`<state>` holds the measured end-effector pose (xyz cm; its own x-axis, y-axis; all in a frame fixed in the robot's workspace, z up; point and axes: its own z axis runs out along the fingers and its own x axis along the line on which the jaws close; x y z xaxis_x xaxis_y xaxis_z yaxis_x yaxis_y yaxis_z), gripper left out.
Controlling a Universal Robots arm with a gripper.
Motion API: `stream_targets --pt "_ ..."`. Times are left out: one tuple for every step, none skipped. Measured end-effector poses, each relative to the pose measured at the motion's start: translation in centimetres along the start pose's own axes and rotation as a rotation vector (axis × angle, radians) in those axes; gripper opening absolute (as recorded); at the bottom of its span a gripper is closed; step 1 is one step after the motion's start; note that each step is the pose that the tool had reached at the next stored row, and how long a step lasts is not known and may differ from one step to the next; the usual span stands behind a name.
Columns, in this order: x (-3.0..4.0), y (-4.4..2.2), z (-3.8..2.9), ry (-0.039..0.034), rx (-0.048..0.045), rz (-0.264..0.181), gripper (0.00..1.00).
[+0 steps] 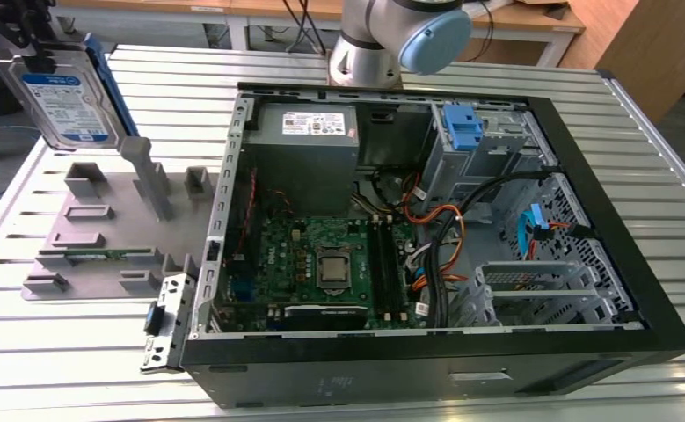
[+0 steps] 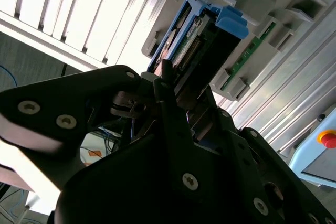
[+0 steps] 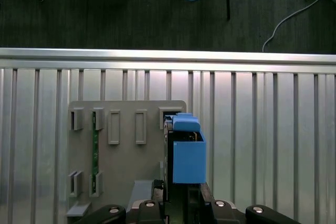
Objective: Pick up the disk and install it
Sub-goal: 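Pick up the disk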
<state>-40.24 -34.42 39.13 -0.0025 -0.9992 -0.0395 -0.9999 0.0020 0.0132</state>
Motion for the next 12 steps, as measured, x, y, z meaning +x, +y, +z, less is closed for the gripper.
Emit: stream_targets --pt "0.00 0.00 0.00 0.0000 0.0000 0.000 0.35" --pt "0.00 0.00 -0.01 0.0000 0.0000 0.000 0.35" --pt "0.00 0.00 -0.01 0.0001 -0.0002 0.000 0.35" --pt "0.00 0.00 -0.01 0.0001 -0.0001 0.000 0.35" --pt "0.00 0.00 -0.01 0.0000 -0.0001 0.000 0.35" --pt "0.00 0.00 -0.01 0.0000 -0.0001 0.000 0.35" --pt "0.00 0.00 -0.03 0.0001 -0.0002 0.000 0.35" --pt "0.00 0.01 -0.08 0.0002 -0.0005 0.000 0.35" --pt "-0.01 0.00 -0.15 0.0002 -0.0005 0.000 0.35" --pt "-0.01 0.00 -0.22 0.0001 -0.0003 0.000 0.35" --pt "-0.01 0.01 -0.34 0.0002 -0.0003 0.000 0.35" --pt "-0.02 0.01 -0.46 0.0001 -0.0002 0.000 0.35"
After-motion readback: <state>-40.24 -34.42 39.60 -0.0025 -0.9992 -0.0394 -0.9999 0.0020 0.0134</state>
